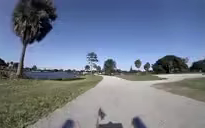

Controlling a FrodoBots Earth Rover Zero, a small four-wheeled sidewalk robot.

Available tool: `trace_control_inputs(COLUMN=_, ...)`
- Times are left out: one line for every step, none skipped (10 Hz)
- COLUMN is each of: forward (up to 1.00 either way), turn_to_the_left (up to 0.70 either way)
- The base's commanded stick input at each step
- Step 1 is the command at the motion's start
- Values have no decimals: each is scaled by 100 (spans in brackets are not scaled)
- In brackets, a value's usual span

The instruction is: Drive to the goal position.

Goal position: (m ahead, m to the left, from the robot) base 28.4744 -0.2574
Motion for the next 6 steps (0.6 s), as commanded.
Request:
trace_control_inputs(forward=70, turn_to_the_left=0)
trace_control_inputs(forward=70, turn_to_the_left=0)
trace_control_inputs(forward=70, turn_to_the_left=0)
trace_control_inputs(forward=70, turn_to_the_left=0)
trace_control_inputs(forward=70, turn_to_the_left=0)
trace_control_inputs(forward=70, turn_to_the_left=0)
